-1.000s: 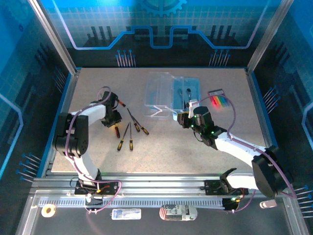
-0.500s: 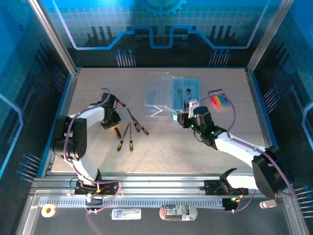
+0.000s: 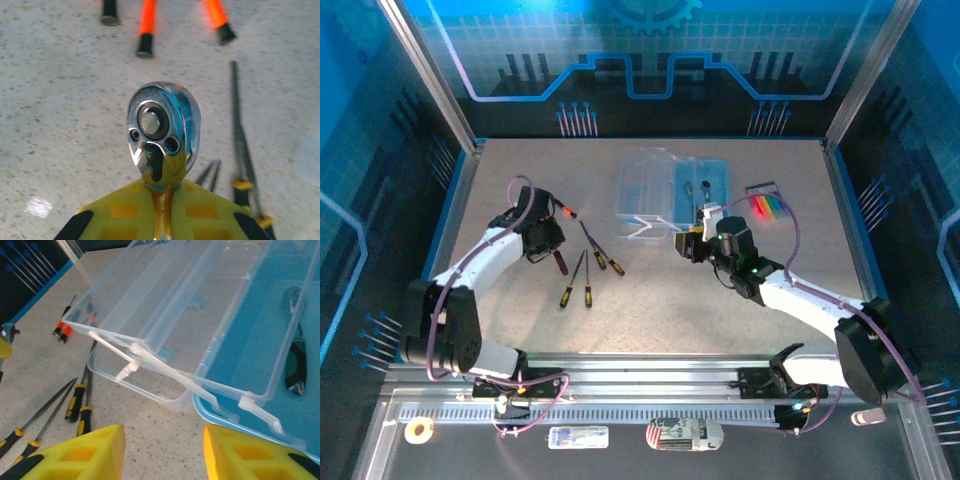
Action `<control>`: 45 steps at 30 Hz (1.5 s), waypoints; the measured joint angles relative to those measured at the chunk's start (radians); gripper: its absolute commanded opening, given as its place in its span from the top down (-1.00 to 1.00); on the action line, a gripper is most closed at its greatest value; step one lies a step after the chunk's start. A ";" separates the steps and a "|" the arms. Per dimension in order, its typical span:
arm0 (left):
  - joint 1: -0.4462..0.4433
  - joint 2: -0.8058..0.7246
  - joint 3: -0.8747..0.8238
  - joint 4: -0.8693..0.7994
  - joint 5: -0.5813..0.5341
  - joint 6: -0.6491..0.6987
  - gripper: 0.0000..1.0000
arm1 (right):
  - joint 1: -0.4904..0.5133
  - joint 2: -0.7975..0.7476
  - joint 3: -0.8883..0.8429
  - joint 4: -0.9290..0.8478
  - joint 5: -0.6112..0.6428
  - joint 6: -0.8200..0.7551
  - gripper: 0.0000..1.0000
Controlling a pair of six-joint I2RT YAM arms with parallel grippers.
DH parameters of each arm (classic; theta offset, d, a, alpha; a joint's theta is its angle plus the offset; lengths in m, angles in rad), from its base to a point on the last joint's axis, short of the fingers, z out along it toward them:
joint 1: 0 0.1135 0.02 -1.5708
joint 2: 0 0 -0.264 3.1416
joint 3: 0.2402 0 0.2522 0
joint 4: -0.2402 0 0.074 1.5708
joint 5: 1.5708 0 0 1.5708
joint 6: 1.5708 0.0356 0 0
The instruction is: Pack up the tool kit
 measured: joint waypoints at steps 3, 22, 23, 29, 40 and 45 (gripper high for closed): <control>-0.059 -0.046 -0.003 0.006 0.016 -0.030 0.90 | 0.003 0.000 0.000 0.021 -0.037 0.000 0.04; -0.357 -0.090 -0.072 0.286 0.053 -0.275 0.96 | 0.223 0.143 0.037 0.170 -0.257 -0.048 -0.10; -0.367 -0.080 -0.072 0.296 0.048 -0.283 0.96 | 0.225 0.150 0.045 0.169 -0.260 -0.049 -0.11; -0.421 -0.046 -0.072 0.318 0.022 -0.323 0.95 | 0.227 0.195 0.069 0.171 -0.295 -0.042 -0.06; -0.457 -0.046 -0.072 0.353 -0.027 -0.360 0.95 | 0.232 0.289 0.119 0.159 -0.318 0.002 0.25; -0.459 -0.046 -0.085 0.359 -0.039 -0.367 0.95 | 0.232 0.311 0.131 0.152 -0.309 0.013 0.28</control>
